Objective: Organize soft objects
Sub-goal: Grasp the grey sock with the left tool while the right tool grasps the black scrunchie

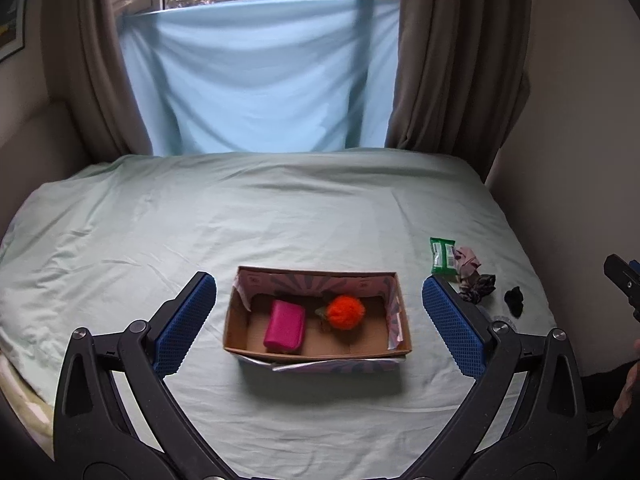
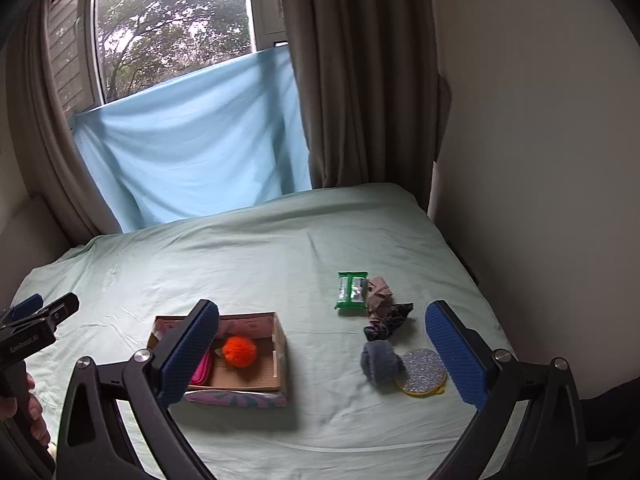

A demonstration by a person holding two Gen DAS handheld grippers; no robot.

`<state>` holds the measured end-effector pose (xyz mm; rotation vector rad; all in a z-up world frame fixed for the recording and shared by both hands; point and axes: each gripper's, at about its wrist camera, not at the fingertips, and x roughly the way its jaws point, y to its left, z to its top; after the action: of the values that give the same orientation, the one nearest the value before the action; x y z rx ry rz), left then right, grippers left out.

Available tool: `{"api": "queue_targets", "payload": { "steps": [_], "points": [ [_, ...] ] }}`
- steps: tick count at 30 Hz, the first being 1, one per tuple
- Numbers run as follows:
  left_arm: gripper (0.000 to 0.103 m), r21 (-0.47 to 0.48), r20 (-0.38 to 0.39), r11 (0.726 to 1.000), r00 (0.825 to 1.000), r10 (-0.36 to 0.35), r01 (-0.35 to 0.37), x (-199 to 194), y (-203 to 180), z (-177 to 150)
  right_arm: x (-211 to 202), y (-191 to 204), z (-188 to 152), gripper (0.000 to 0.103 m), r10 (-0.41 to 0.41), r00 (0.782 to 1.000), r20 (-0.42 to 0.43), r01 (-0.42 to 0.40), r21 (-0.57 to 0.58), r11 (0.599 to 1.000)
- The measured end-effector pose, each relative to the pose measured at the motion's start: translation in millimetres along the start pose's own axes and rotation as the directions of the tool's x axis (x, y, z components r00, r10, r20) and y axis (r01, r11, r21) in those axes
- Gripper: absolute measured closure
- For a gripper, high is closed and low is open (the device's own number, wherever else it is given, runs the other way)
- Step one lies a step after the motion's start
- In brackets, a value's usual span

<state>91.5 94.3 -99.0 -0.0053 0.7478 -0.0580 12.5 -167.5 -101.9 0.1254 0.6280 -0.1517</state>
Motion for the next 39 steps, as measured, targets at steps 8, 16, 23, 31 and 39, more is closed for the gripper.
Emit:
{"api": "queue_targets", "payload": {
  "steps": [8,16,23,31,39],
  "points": [
    [0.0,0.007,-0.123,0.997,0.989,-0.077,0.078,57.6,-111.7,-25.6,53.8,-88.9,7.7,0.0,0.02,0.997,-0.076,-0.022,-0.019,1.0],
    [0.0,0.021,-0.266,0.991,0.956,-0.122,0.132,128.9,-202.9,-60.7,146.8,-149.0,1.4,0.0,0.133,0.968,-0.213,-0.147,-0.053,0.988],
    [0.001,-0.006,-0.381,0.979,0.905,-0.191,0.204,202.1,-257.8,-93.2,229.3,-176.5,-14.5,0.0,0.198,0.915,-0.352,-0.208,0.009,0.978],
    [0.001,-0.055,-0.463,0.974,0.859,-0.218,0.218,281.8,-287.3,-119.6,314.1,-179.5,-35.4,0.0,0.229,0.86,-0.457,-0.244,0.027,0.969],
    [0.001,-0.068,-0.527,0.97,0.818,-0.232,0.231,334.5,-299.8,-140.1,392.0,-162.9,-65.1,0.009,0.252,0.763,-0.595,-0.304,0.013,0.952]
  ]
}}
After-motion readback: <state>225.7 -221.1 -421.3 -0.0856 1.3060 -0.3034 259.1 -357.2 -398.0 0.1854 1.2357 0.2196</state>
